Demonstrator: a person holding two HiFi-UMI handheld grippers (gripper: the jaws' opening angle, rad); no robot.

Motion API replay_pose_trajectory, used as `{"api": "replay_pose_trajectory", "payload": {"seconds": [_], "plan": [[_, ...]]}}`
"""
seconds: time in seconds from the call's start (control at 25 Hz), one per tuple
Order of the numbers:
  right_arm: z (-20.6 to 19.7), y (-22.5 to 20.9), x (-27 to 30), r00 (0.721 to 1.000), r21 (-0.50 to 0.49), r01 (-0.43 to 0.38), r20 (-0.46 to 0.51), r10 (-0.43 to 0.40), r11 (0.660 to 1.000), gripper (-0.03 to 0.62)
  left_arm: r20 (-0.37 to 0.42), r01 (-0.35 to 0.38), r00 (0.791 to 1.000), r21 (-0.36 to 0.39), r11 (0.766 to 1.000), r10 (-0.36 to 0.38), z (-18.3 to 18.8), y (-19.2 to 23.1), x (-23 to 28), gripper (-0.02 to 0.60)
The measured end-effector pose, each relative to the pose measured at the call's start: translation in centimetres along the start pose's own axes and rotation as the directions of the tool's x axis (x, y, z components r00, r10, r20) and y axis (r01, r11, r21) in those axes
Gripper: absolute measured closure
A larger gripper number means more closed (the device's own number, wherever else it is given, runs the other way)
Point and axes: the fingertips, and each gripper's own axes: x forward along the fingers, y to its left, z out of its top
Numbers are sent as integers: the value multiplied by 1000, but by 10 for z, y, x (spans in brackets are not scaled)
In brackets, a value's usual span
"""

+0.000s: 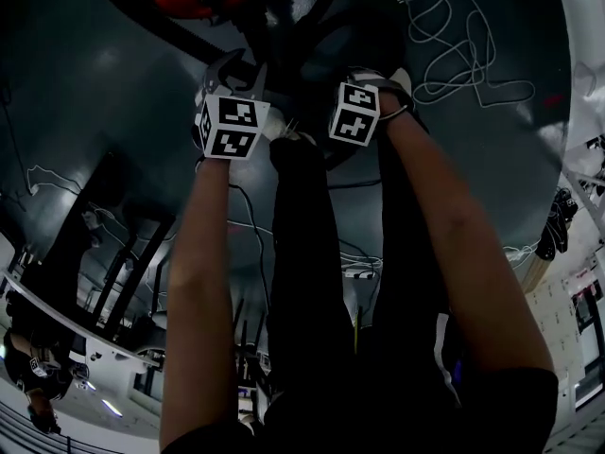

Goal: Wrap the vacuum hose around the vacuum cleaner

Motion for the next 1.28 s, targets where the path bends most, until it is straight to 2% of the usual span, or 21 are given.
{"api": "replay_pose_trajectory", "payload": {"seconds": [0.16, 0.36, 0.52, 0.68, 0.8, 1.0, 1.28], "plan": [[-4, 6, -3, 1000, -43, -4, -20, 3, 999, 404, -6, -4, 1000, 10, 1000, 4, 0, -2, -2, 428], [-1, 16, -24, 999, -70, -49, -3, 49, 996, 411, 8, -92, 996, 23, 995, 92, 17, 24, -14, 433], [1, 23, -47, 996, -78, -91, -4, 91, 993, 413, -36, -127, 991, 24, 992, 127, 19, 42, -21, 467], [5, 29, -70, 992, -117, -126, -27, 124, 985, 414, -88, -134, 986, 92, 987, 142, 16, 46, -27, 494], [8, 32, -80, 988, -148, -146, -65, 138, 978, 416, -144, -120, 981, 99, 988, 134, 13, 48, -26, 520], [23, 31, -90, 984, -210, -158, -111, 137, 965, 418, -230, -75, 969, 73, 994, 90, -2, 56, -25, 520], [46, 23, -100, 975, -277, -183, -178, 136, 943, 419, -280, -44, 959, 6, 999, 44, -15, 75, -27, 531]]}}
